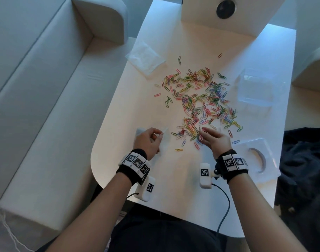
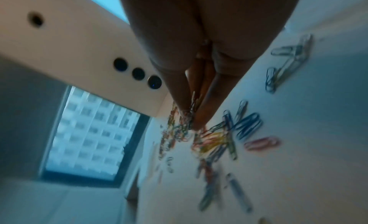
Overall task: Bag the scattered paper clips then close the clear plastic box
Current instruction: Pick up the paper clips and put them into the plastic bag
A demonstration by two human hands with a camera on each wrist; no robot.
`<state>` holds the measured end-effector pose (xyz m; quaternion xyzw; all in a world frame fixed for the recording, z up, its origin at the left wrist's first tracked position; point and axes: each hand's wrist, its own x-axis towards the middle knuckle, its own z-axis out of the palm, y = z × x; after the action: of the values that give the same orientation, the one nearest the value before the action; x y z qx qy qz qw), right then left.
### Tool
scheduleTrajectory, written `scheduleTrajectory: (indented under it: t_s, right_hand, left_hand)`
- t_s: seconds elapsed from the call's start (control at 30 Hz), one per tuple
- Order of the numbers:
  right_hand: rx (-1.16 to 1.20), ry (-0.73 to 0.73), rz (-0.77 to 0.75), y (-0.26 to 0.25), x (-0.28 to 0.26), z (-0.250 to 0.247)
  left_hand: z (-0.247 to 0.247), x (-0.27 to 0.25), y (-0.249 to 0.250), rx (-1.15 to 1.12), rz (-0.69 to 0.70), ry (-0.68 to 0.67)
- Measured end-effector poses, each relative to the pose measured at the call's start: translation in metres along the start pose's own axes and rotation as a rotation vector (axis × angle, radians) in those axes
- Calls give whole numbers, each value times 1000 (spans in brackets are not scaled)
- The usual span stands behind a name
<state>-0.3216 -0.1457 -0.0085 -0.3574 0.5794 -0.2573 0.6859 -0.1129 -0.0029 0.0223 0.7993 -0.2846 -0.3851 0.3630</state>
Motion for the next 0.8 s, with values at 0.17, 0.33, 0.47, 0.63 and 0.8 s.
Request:
scheduleTrajectory:
  t_s: [0.17, 0.33, 0.47, 0.63, 0.8]
  right_hand:
    - [216, -289, 97, -8, -39, 38]
    - [-407, -229, -124, 7, -49, 71]
    - [-703, -148, -311, 9, -51, 86]
    - [-824, -186, -346, 3, -54, 89]
    - [-875, -190, -562, -5, -59, 85]
  left_hand:
    - [16, -6, 0, -69, -21, -32]
    - [21, -11, 6, -119, -7, -20]
    - [22, -13, 8, -127, 8, -2]
    - [21, -13, 15, -147, 9, -25]
    - [17, -13, 17, -152, 19, -25]
